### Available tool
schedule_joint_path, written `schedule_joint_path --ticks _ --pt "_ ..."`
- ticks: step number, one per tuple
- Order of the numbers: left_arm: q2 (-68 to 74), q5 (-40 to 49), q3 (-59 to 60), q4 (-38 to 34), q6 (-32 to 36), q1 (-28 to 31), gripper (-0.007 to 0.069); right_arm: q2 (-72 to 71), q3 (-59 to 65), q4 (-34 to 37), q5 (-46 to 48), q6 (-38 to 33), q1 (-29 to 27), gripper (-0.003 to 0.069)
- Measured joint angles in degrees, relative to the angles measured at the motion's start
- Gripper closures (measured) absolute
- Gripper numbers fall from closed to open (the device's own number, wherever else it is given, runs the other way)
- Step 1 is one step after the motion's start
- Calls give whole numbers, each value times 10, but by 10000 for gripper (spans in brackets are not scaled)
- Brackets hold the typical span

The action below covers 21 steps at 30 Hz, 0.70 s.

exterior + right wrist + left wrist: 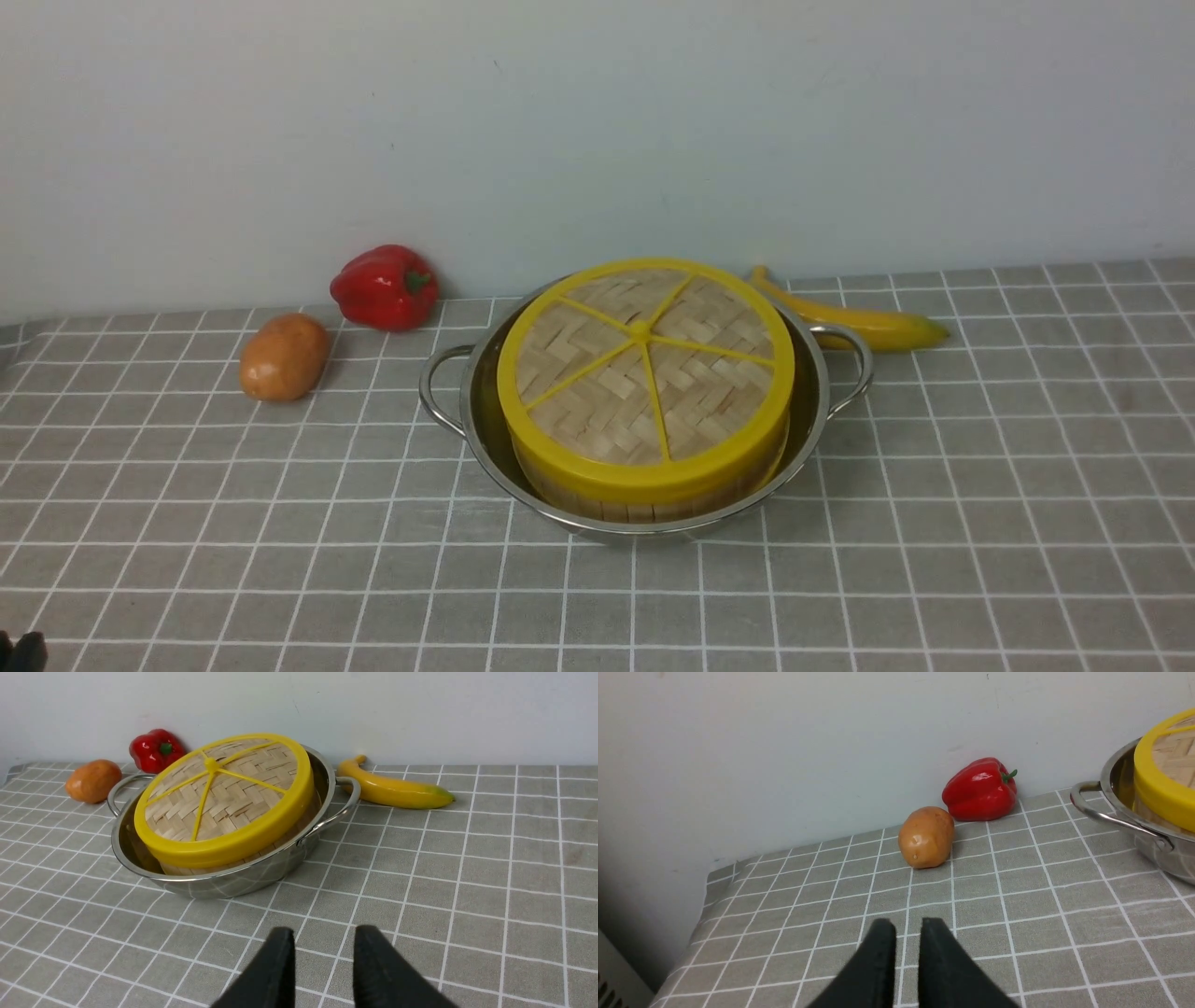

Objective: Place the steamer in the pot on the grey tablecloth, and put the lid on the steamer.

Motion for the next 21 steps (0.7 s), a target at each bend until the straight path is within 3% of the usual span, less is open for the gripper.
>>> schedule_joint_path --ticks 7,13,18,21 --pt "0 0 0 0 0 0 539 -2 0 -7 -1 -6 -3 437" --pt "0 1 0 0 0 0 528 -32 40 -56 -73 -40 -113 421" --pt "0 1 0 0 0 0 519 -46 131 -75 -188 -45 -225 419" --pt "0 1 0 0 0 0 517 -49 168 -75 -211 -45 -252 419"
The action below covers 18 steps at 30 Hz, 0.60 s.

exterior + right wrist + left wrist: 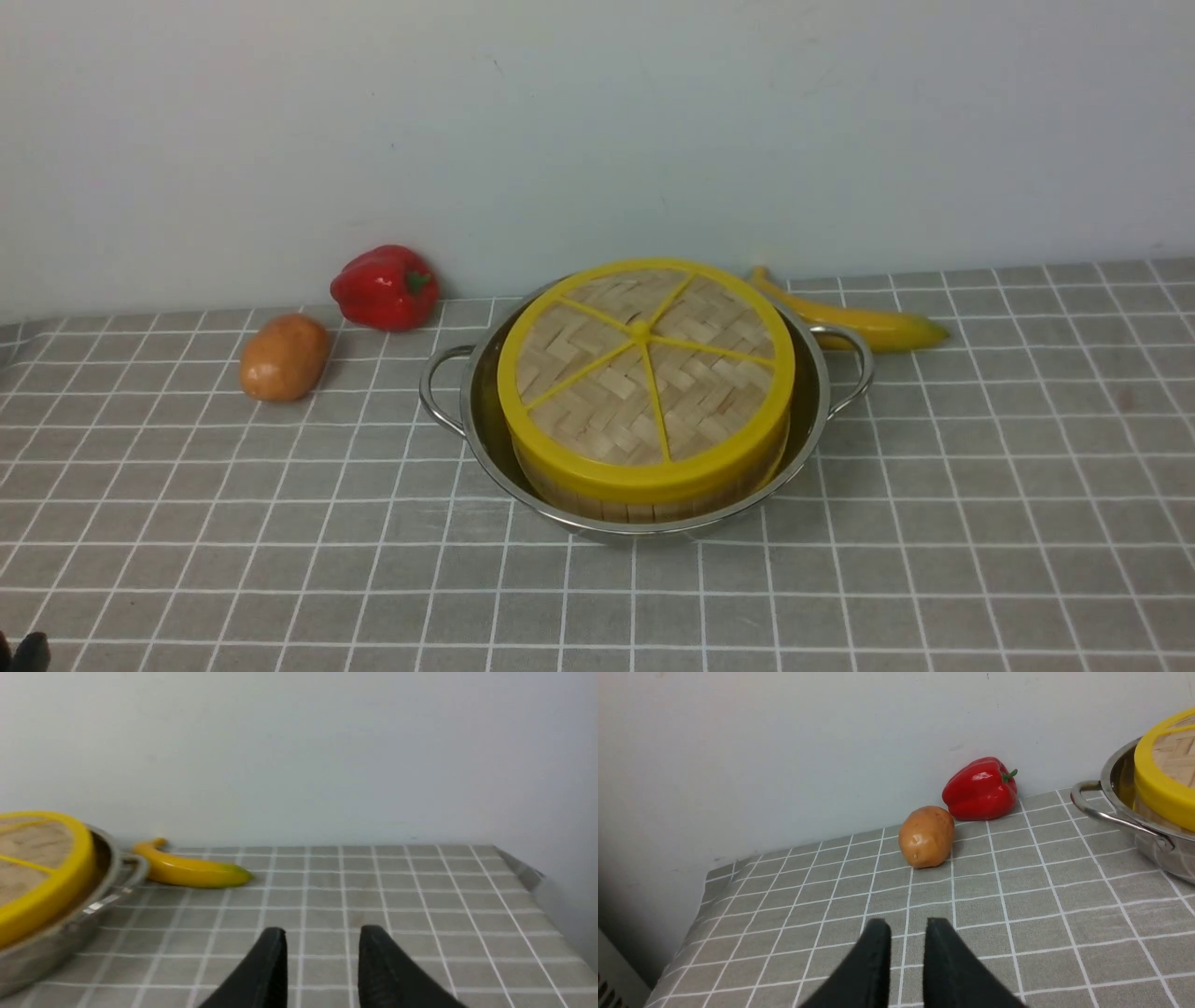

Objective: Place the steamer in the pot on the grey tablecloth, and put the lid on the steamer.

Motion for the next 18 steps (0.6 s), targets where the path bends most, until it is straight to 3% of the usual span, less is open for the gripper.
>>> schedule_joint_path --ticks 4,18 --pt "0 0 0 0 0 0 508 -31 52 0 -14 0 -27 419" --pt "0 2 0 0 0 0 488 -39 78 15 -23 0 -27 419"
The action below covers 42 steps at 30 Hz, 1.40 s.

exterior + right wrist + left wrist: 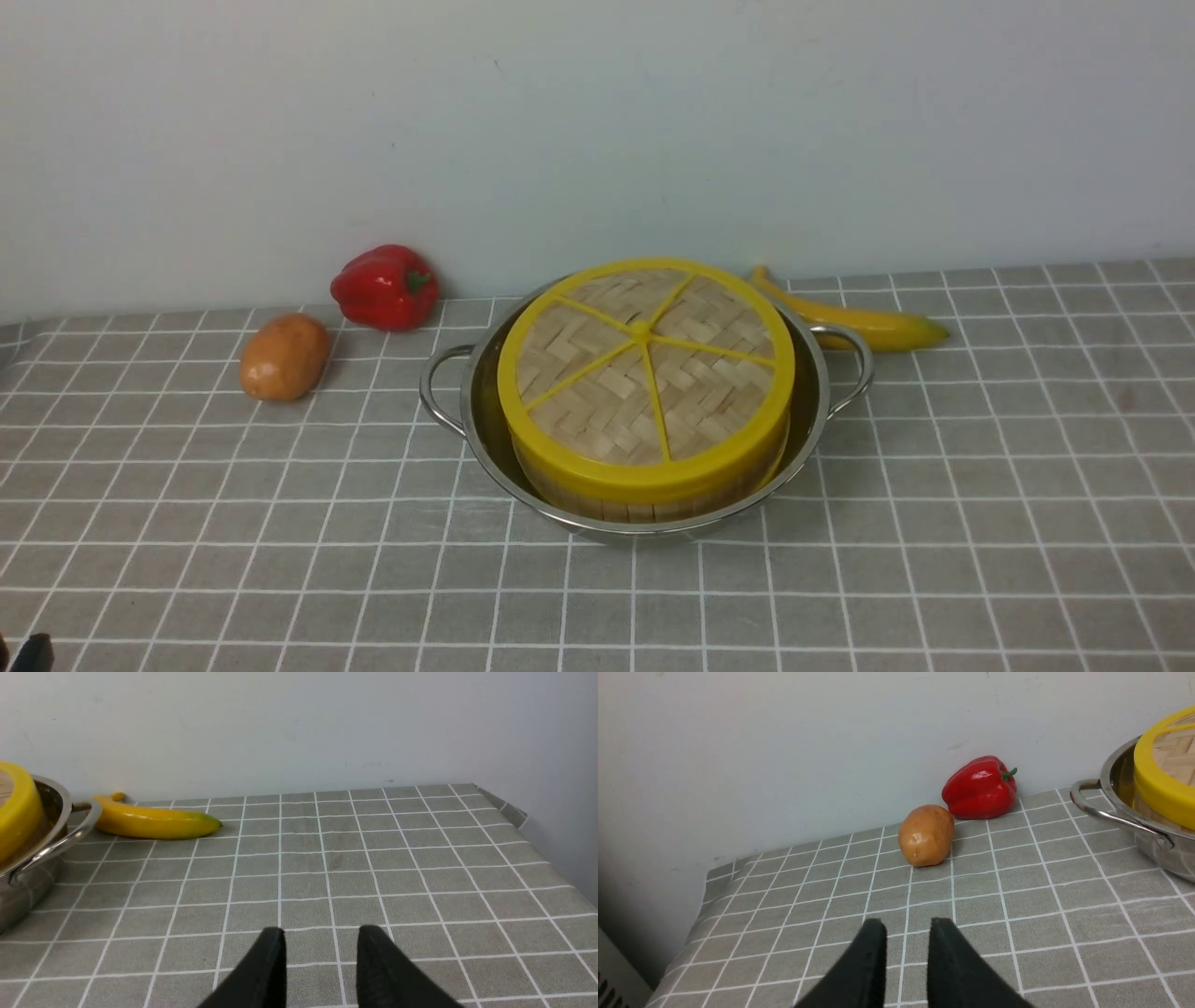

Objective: Place the steamer in the pot on the grey tablecloth, and put the lid on the steamer.

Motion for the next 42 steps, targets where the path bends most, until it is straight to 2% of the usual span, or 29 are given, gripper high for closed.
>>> schedule_joint_path --ticks 42 --pt "0 0 0 0 0 0 423 0 1 2 -2 0 1 419"
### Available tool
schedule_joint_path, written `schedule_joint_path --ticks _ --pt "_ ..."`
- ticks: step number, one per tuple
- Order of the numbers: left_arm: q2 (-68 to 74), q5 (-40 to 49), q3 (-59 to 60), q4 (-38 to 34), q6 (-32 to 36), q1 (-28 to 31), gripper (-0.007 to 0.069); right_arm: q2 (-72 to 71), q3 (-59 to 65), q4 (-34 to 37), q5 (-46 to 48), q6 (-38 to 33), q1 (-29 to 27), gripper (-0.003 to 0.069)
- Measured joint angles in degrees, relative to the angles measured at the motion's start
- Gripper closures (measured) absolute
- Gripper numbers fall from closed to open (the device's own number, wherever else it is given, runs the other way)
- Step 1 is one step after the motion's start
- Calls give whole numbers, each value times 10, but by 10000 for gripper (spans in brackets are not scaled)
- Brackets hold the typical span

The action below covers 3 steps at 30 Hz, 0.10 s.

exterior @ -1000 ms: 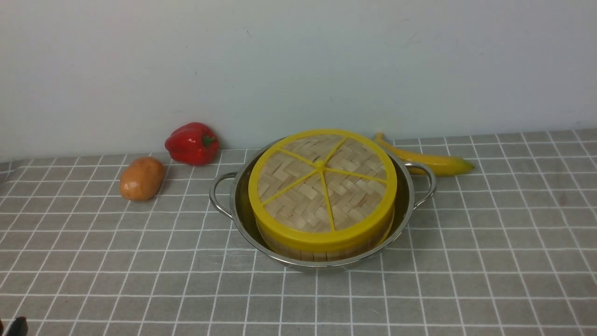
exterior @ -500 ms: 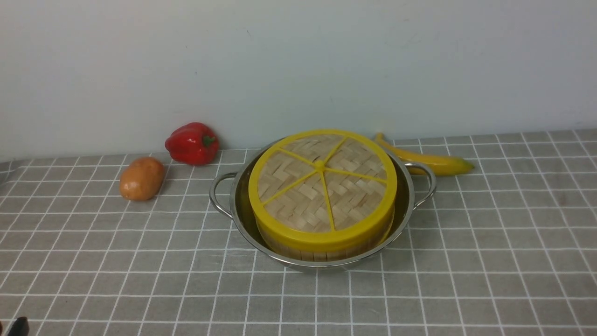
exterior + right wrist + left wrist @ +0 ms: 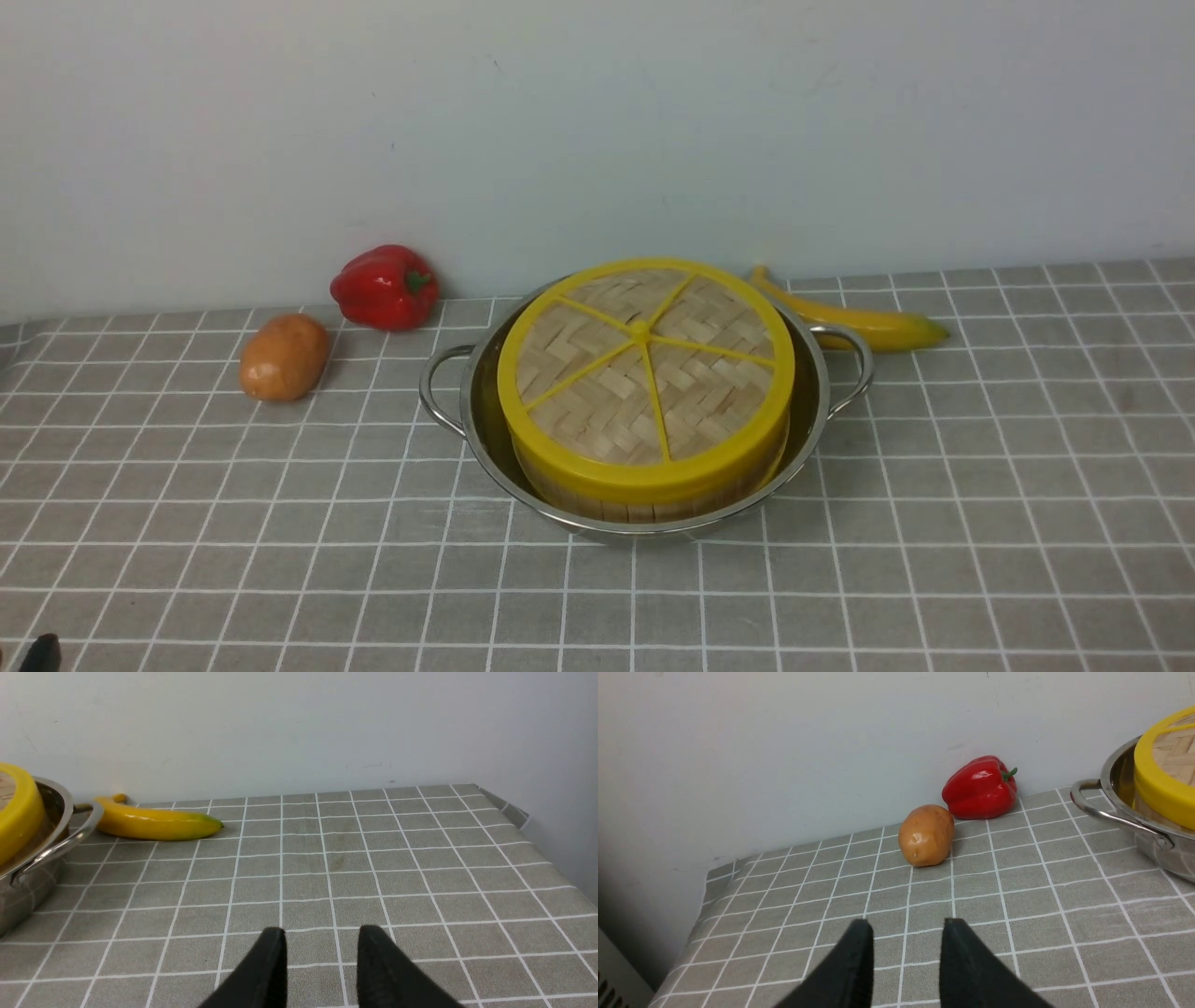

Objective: Place the steamer in the pot on the grey tablecloth, and put the lid on the steamer.

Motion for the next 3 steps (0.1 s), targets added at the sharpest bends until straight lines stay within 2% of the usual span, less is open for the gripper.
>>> schedule_joint_path --ticks 3 --pt "0 0 0 0 0 0 423 0 0 0 0 0 0 419"
